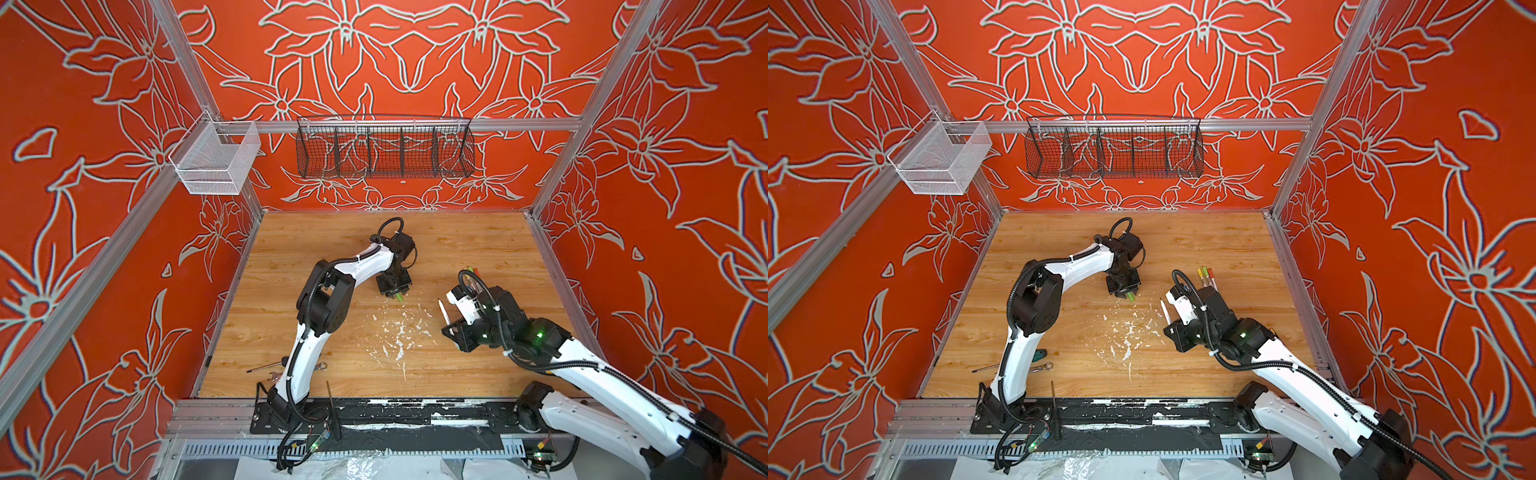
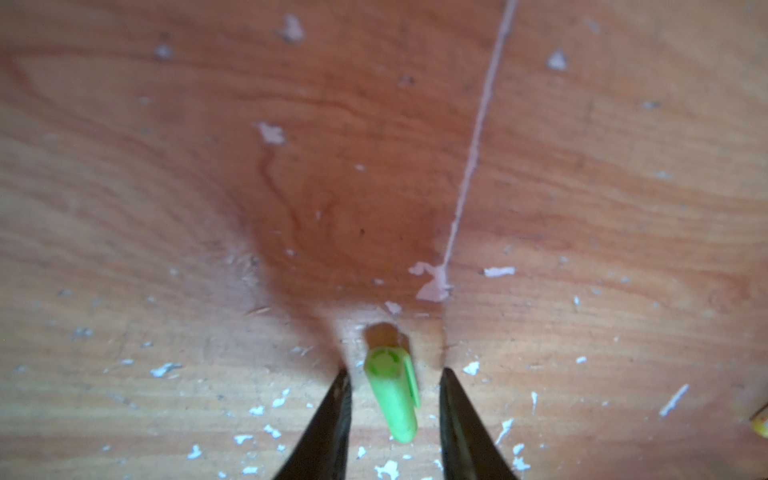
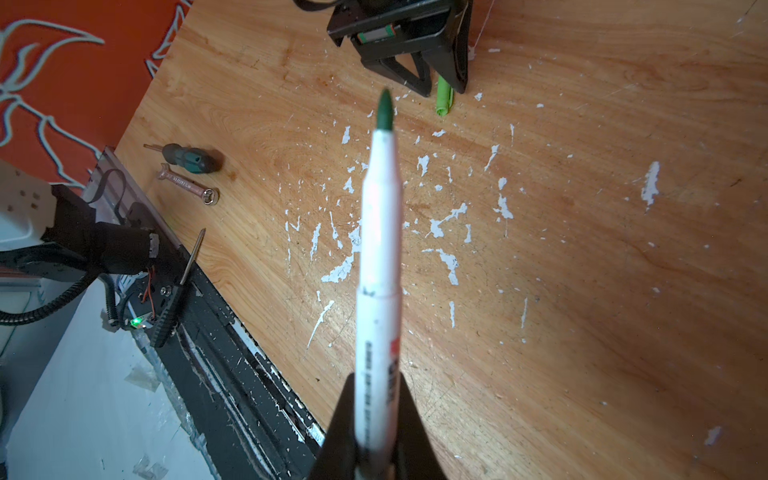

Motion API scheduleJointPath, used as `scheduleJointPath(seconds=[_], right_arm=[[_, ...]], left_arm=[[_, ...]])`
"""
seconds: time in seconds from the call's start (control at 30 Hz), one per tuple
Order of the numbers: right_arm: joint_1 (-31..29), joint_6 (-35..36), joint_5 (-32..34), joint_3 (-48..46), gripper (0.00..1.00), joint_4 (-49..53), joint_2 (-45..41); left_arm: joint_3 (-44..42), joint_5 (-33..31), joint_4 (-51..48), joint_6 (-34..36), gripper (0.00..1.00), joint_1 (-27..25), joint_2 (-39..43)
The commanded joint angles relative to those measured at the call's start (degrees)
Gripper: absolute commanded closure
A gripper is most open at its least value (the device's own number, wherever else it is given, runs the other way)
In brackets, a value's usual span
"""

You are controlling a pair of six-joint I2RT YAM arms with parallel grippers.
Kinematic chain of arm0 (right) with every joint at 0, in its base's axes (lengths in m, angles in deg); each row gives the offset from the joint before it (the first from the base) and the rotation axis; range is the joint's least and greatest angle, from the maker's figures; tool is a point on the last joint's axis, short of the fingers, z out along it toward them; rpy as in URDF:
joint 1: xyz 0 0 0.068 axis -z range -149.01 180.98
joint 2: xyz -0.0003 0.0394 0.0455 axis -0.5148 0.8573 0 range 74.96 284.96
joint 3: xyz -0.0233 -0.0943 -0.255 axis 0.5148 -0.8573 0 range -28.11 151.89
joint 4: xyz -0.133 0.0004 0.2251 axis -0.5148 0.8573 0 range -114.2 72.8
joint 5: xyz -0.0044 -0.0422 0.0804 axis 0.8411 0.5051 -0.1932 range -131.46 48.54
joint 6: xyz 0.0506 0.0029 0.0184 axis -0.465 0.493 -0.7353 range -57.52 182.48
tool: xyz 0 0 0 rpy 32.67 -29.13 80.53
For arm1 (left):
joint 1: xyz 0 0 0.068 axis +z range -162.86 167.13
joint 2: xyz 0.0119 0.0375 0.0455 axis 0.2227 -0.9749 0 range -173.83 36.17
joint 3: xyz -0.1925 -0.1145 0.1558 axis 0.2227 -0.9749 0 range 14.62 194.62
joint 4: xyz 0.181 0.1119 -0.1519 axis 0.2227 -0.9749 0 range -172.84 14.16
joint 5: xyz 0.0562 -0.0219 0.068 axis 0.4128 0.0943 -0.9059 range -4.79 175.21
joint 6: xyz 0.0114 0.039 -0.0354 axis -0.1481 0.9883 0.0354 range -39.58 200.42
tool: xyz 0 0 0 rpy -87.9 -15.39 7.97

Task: Insert the pens into the pen caps
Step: 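Lower the left gripper and close it on the green cap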

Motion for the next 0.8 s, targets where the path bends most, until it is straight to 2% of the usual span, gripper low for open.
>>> scheduleJointPath(seconds=[0.0, 0.07, 0.2, 0.4, 0.57, 0.77], right_arm=[[0.2, 0.1, -1.6, -1.2, 1.00, 1.4, -2.4], [0.2, -0.4, -2.0, -1.7, 1.00, 1.2, -3.4], [0.3, -1.1, -3.6, -2.6, 1.00, 0.4, -3.9], [0.2, -1.7, -5.8, -3.2, 1.00, -1.0, -2.3], [0.3, -3.3, -9.0, -4.8, 1.00, -5.1, 1.2], [-0.1, -6.7, -11.2, -7.3, 1.00, -13.5, 6.6]], left_arm=[[-0.1, -1.6, -1.4, -1.6, 0.73, -0.5, -4.3], [0.2, -1.4, -1.2, -1.8, 0.81, -0.5, -4.6], [-0.3, -2.2, -0.9, -2.2, 0.89, -0.9, -4.3], [-2.4, -2.2, 0.2, -1.8, 0.95, -1.0, -2.1], [-8.3, -2.6, 4.2, -0.9, 0.98, -1.0, 3.5], [-16.9, 0.3, 11.0, 2.2, 1.00, -0.9, 10.8]])
